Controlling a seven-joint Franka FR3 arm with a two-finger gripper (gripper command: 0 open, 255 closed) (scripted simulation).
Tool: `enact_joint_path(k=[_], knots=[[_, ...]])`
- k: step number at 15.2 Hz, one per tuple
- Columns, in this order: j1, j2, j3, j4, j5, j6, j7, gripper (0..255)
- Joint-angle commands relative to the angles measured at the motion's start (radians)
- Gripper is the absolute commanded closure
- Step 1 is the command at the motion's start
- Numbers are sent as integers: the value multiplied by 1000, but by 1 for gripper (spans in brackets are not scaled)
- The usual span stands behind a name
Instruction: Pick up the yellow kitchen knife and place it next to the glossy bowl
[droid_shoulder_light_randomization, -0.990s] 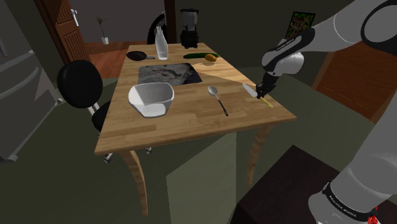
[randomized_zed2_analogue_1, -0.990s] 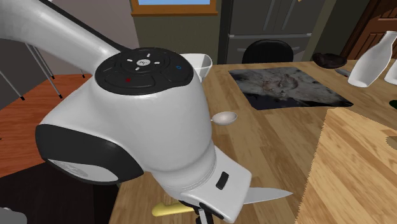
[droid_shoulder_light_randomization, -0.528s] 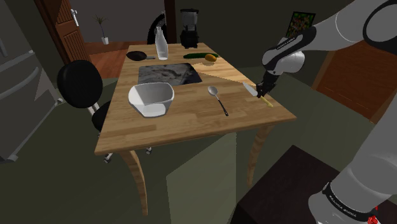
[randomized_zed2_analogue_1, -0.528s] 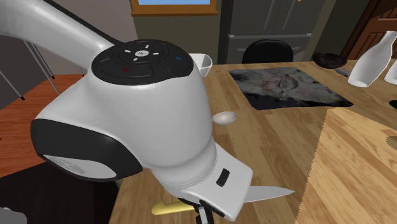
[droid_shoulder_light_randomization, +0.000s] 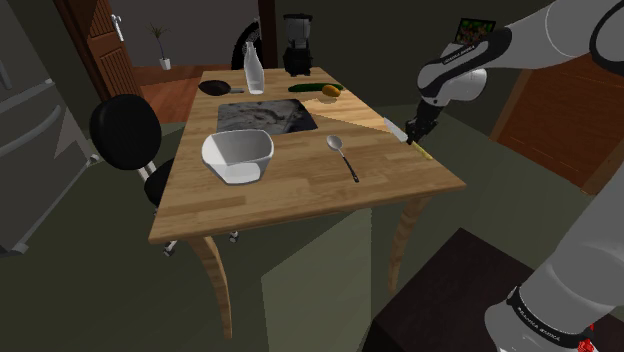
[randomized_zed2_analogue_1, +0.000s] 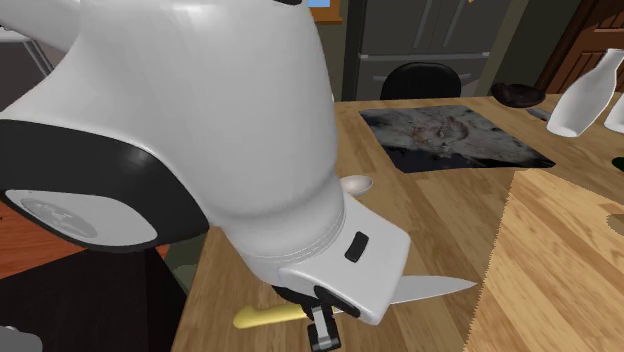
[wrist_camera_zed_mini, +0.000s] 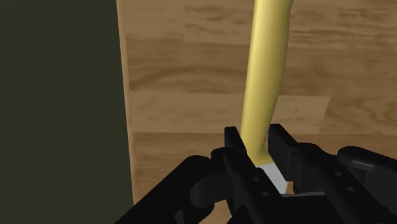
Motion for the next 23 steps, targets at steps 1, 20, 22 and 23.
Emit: enact_joint_path(k=[1, 20, 22, 23], knots=[[1, -14, -1, 11, -10, -23, 10, 255], [4, -104, -3, 169, -71, -263, 68, 255], [4, -109, -3, 190, -75, -289, 72, 255], [4, -111, -3, 201, -76, -302, 74, 255]])
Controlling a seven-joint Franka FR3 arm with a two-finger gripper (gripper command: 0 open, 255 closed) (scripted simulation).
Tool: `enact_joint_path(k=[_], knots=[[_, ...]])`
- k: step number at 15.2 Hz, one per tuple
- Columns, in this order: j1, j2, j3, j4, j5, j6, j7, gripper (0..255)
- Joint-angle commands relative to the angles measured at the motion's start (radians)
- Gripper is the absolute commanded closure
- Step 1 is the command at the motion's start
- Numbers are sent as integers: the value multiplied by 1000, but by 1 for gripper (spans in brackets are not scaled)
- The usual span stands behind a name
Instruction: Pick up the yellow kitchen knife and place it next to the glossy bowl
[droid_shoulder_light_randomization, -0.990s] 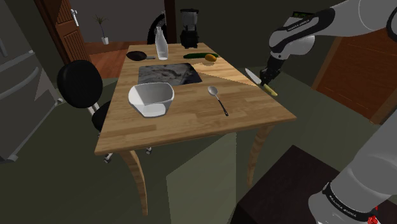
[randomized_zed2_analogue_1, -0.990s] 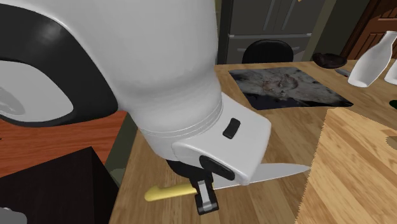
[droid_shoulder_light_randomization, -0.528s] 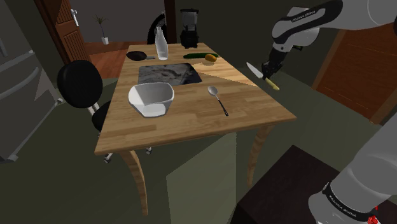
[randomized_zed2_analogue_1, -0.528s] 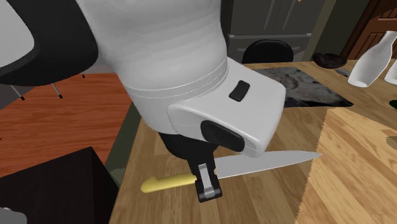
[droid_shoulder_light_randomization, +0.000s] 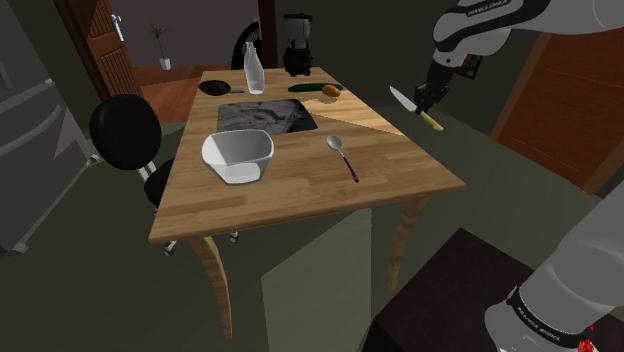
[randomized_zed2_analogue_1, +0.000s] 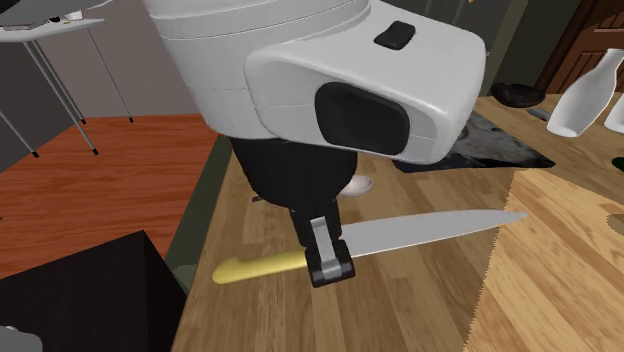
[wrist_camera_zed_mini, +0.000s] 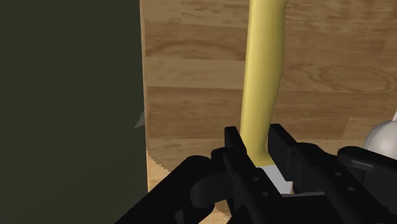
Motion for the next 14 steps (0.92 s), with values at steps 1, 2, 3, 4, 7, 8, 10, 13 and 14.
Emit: enact_joint_path(k=[1, 2, 3, 4, 7, 8, 10, 13, 14], knots=[[0, -4, 1, 22, -3, -26, 4, 255], [0, -6, 1, 34, -4, -39, 6, 255], [0, -7, 1, 38, -5, -44, 7, 255], [12, -20, 13, 22, -13, -39, 34, 255], [45, -55, 53, -19, -35, -25, 113, 255], [56, -65, 66, -31, -41, -21, 140, 255], [78, -81, 93, -50, -52, -14, 193, 255], [108, -97, 135, -70, -65, -6, 271, 255], [119, -101, 149, -74, -68, -4, 296, 255]])
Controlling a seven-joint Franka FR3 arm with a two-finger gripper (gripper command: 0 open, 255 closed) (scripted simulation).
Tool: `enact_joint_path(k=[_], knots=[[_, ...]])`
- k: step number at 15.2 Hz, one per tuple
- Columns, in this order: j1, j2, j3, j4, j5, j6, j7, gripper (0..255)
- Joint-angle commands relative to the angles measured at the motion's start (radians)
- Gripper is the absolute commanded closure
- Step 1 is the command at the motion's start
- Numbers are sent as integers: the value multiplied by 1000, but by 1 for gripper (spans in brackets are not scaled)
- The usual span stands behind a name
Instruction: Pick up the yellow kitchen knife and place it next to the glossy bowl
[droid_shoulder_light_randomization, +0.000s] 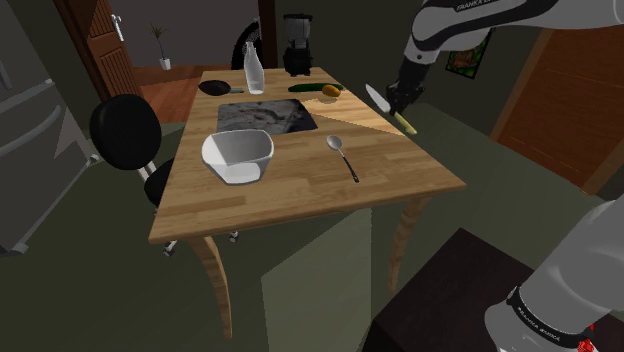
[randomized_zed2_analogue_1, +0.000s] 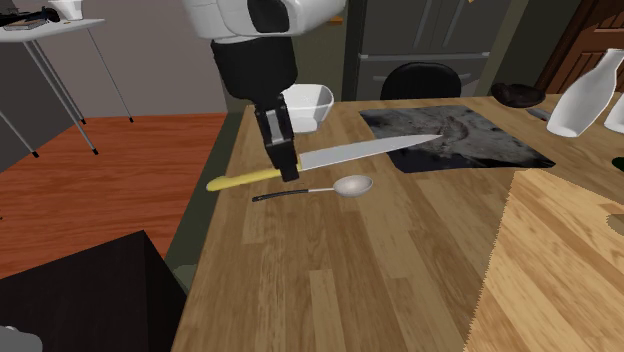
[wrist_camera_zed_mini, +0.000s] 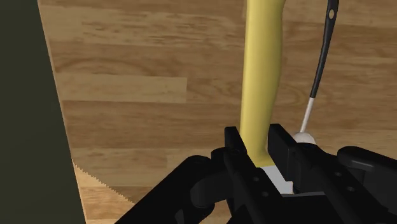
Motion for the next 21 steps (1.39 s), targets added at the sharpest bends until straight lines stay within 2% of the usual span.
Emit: enact_joint_path(k=[1, 11, 21], knots=[[21, -6, 29, -10, -7, 7, 55, 255], [123, 25, 167, 21, -37, 11, 307, 255], [230, 149, 285, 170, -84, -18, 550, 255]])
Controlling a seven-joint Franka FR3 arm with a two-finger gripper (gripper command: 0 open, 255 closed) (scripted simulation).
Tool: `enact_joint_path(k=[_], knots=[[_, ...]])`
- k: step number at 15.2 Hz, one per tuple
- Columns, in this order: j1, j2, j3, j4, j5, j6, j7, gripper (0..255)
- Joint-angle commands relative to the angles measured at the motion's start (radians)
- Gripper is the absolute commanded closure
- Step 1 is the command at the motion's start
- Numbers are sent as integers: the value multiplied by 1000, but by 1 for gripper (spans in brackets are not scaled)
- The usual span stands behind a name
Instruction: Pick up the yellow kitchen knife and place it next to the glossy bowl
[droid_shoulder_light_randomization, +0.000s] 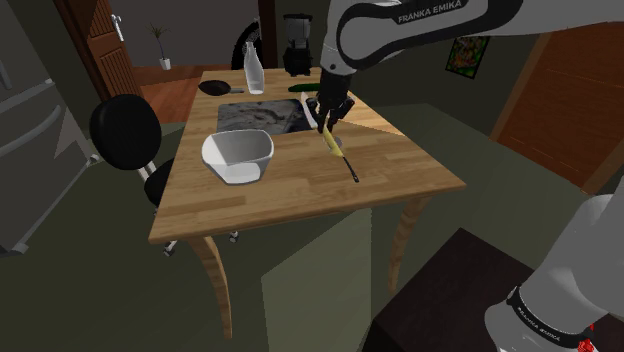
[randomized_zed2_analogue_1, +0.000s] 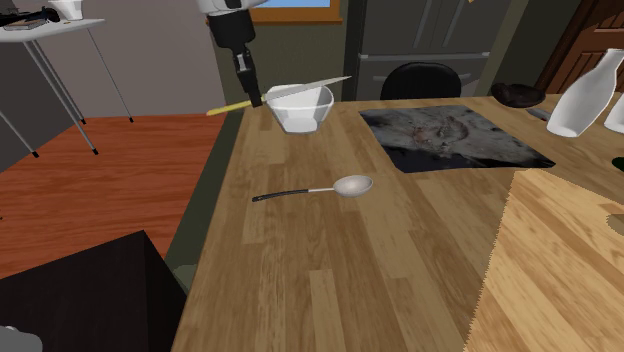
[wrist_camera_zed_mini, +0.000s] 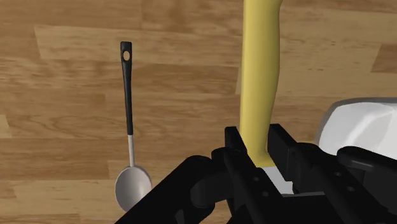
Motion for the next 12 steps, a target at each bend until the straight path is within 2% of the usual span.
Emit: enact_joint_path(k=[1, 2, 12], knots=[[26, 32, 24, 43, -14, -13, 55, 255], [34, 45, 31, 60, -19, -18, 73, 255], [34, 68, 30, -47, -26, 112, 81, 255]])
